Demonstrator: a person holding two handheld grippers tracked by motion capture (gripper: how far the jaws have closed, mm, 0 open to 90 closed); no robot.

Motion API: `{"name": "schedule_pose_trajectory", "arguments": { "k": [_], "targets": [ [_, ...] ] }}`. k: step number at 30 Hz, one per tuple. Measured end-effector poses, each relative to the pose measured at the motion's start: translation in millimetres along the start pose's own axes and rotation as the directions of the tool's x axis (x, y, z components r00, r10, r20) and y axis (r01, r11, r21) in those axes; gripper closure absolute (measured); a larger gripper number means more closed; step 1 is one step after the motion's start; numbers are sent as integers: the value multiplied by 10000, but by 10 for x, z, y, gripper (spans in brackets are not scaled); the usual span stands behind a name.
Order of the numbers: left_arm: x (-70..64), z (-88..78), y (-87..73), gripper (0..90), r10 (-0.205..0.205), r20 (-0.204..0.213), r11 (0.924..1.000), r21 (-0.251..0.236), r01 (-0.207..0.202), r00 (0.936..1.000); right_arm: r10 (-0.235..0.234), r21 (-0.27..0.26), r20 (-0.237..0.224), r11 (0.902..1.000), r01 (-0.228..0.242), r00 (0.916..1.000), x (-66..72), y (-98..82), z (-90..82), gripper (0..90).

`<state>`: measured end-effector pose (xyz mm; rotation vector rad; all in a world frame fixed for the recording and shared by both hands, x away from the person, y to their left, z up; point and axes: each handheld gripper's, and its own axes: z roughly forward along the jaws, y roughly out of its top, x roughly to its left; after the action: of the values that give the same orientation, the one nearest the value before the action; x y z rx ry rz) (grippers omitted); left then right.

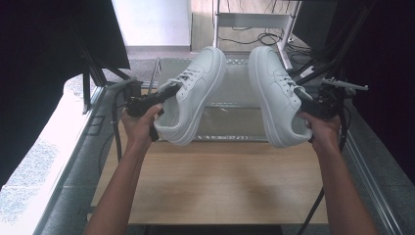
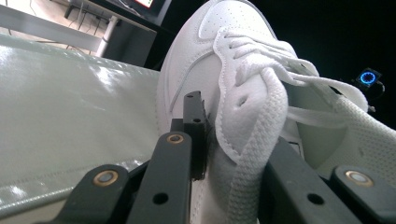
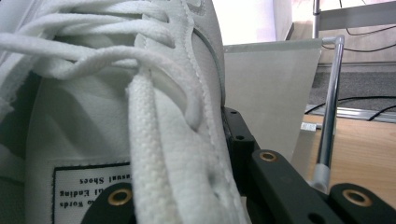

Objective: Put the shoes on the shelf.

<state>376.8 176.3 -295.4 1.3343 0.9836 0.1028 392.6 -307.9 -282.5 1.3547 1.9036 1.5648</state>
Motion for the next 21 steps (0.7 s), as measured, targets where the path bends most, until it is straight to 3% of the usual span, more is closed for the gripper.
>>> {"name": "schedule_pose_trajectory", "arguments": {
  "k": [9,18,21],
  "targets": [
    [74,113,108,819,264,-640,9993,279,-247,9976,146,168,133,9998,-148,9998,15,112,145,865],
    [190,220,171,819,-269,-851,9992,257,292,9960,189,409,450,9990,-207,9988,29,224,324,865],
    [207,238,208,819,-207,-1062,9993,274,238,9941,164,476,511,9987,-189,9986,41,255,370,865]
  ]
}}
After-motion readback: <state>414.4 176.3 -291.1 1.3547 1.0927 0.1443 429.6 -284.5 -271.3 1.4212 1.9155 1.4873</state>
